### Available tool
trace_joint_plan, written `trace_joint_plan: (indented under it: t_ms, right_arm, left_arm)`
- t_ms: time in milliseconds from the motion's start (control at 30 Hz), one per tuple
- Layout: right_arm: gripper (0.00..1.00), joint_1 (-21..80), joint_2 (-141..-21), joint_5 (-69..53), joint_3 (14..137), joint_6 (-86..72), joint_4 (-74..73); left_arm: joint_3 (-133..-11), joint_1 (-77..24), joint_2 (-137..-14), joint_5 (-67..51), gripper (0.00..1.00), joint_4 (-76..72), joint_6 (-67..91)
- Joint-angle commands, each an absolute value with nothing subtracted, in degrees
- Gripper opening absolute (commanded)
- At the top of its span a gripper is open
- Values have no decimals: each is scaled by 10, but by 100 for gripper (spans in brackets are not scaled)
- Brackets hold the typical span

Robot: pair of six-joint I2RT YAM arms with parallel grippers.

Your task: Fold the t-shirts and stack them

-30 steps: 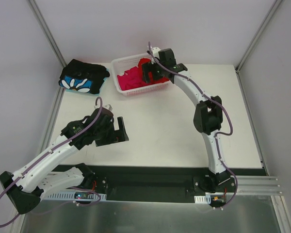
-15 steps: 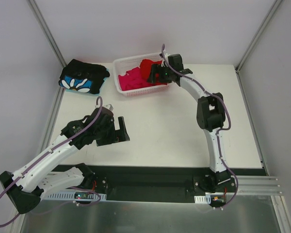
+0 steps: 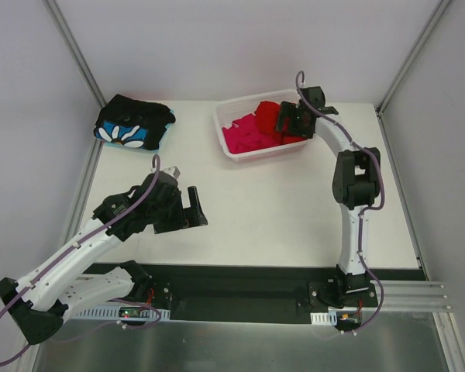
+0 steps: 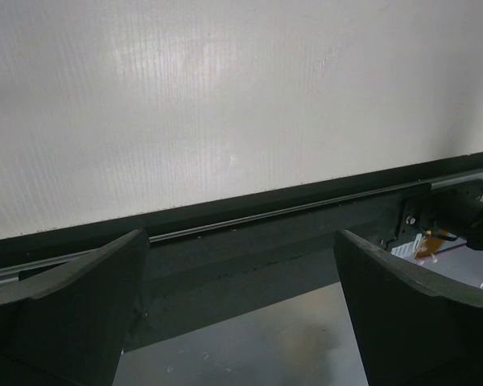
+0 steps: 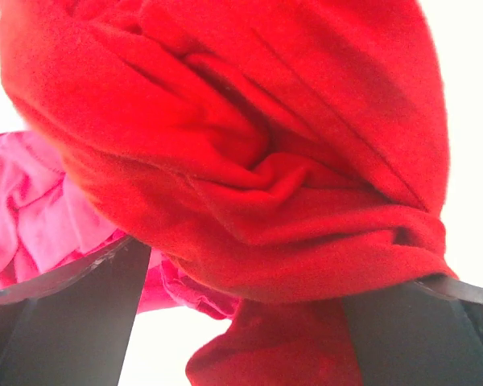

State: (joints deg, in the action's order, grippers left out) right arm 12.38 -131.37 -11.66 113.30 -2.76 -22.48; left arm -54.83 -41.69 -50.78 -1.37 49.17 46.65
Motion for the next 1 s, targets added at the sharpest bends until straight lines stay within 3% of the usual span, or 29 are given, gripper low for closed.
trace_joint_plan:
  t_ms: [0,333,433,700,967]
  right_arm:
    - [96,96,-1239,43,1115,-17,-299]
    - [96,48,-1180,248,1086,-25,-395]
    - [96,24,-1161,258,1074,-41,-401]
    - [96,48,-1071,191,1134,-26,-414]
    - [96,136,-1048,-156,1205,-61,-499]
  left_arm:
    - [-563,-422,-497,-25,99,491,454]
    - [-545,-421,-470,-33,99,491,463]
    - [-536,-422,-456,-33,99,492,468]
    - [-524,-421,-442,-34,99,492,475]
    - [-522,-422,-432,-18,99,492,471]
